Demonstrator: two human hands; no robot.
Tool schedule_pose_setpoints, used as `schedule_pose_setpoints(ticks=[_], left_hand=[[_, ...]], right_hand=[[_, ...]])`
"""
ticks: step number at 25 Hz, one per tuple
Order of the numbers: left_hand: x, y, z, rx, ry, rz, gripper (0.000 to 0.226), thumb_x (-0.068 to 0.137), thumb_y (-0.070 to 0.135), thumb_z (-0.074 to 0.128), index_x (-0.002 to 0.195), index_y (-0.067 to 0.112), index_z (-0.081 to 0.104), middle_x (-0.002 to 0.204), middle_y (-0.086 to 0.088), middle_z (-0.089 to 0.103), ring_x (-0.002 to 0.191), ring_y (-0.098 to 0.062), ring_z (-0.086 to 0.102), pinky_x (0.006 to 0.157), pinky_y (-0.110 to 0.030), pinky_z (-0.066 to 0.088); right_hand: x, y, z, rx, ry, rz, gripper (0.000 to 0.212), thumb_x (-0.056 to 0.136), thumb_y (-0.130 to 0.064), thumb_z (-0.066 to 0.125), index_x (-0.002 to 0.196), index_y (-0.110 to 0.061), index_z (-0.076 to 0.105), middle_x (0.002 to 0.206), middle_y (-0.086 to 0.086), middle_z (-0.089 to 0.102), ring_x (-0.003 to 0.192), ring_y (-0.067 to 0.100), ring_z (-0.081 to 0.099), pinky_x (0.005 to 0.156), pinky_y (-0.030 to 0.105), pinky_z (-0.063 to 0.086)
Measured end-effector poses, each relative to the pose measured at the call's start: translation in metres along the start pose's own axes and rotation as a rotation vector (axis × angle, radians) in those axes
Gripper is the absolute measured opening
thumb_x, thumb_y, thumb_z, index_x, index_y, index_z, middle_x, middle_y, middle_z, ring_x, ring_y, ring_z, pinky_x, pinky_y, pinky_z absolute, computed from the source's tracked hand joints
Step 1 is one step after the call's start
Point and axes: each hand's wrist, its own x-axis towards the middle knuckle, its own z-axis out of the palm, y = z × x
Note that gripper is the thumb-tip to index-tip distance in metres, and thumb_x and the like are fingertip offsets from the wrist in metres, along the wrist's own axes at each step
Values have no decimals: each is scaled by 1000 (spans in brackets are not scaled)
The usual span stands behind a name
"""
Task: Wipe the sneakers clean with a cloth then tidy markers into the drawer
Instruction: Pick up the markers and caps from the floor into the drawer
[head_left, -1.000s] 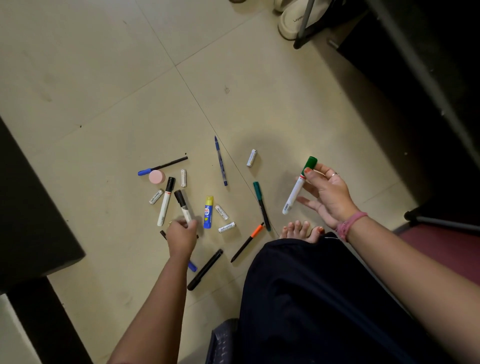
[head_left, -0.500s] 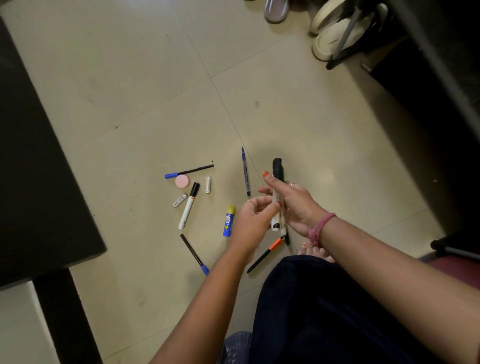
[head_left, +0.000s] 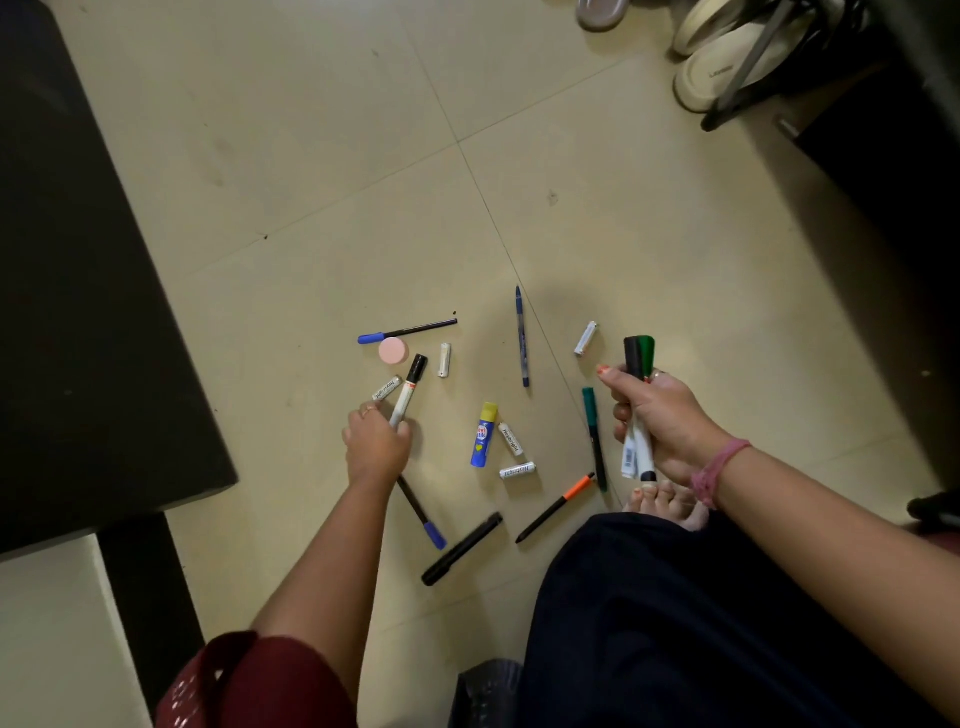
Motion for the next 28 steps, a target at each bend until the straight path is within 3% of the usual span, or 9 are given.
schedule_pose_setpoints(ticks=[4, 7, 11, 15, 18, 21, 24, 26, 28], left_hand=[[16, -4, 16, 203, -33, 106, 26, 93, 20, 50, 115, 8, 58, 113, -16, 56, 104, -35, 54, 81, -40, 47], [22, -1, 23, 202, -8, 113, 22, 97, 17, 44, 100, 5, 61, 101, -19, 61, 84, -31, 53, 63, -34, 37], [10, 6, 11, 21, -33, 120, 16, 93, 12, 50, 95, 2, 64, 89, -12, 61, 83, -27, 56, 66, -28, 37], [-32, 21, -8, -658, -161, 26, 8, 91, 19, 64, 94, 11, 62, 92, -7, 68, 88, -21, 63, 83, -35, 53], [-72, 35, -13, -905, -293, 65, 20, 90, 18, 66, 108, 7, 63, 103, -12, 72, 97, -21, 67, 87, -35, 55], [-114, 56, -13, -940, -407, 128, 13, 90, 14, 65, 103, 14, 65, 94, 0, 73, 89, -12, 68, 75, -23, 53], [-143, 75, -3, -856, -551, 188, 17, 88, 14, 68, 105, 11, 65, 93, -2, 73, 88, -14, 68, 75, -25, 55], [-153, 86, 4, -777, -604, 228, 17, 88, 17, 69, 104, 15, 66, 94, -2, 73, 88, -14, 69, 81, -29, 58], [-156, 91, 7, -734, -618, 289, 15, 88, 19, 69, 103, 19, 65, 92, 4, 72, 86, -7, 68, 79, -24, 57]], right_hand=[[-1, 15, -15, -24, 21, 27, 14, 87, -20, 66, 87, -20, 52, 56, -9, 43, 49, 7, 38, 50, 24, 35], [-1, 18, -21, -16, -2, 40, 12, 87, -18, 65, 86, -21, 53, 55, -9, 43, 48, 6, 38, 49, 24, 34], [-2, 14, -24, 3, 15, 49, 13, 87, -15, 64, 85, -21, 53, 58, -7, 43, 48, 7, 36, 47, 22, 33], [-1, 6, -19, 1, 42, 33, 17, 86, -11, 66, 87, -20, 53, 71, -3, 50, 47, 7, 35, 41, 20, 33], [1, 2, -11, -12, 9, 17, 11, 88, -12, 64, 93, -19, 56, 81, -2, 56, 50, 6, 39, 43, 19, 33], [-2, 0, -4, -30, -26, 7, 14, 86, -24, 67, 96, -17, 60, 93, 1, 62, 58, 6, 45, 43, 17, 34], [-5, 0, 1, -121, -106, 12, 46, 73, -46, 73, 104, -14, 63, 104, 1, 68, 76, 8, 49, 46, 18, 39], [-7, 0, 4, -121, -181, 18, 61, 65, -51, 74, 106, -9, 62, 95, 1, 69, 73, 6, 54, 47, 19, 41], [-9, -1, 5, -110, -198, 27, 57, 65, -50, 75, 102, -9, 59, 75, -4, 66, 58, 3, 56, 48, 21, 42]])
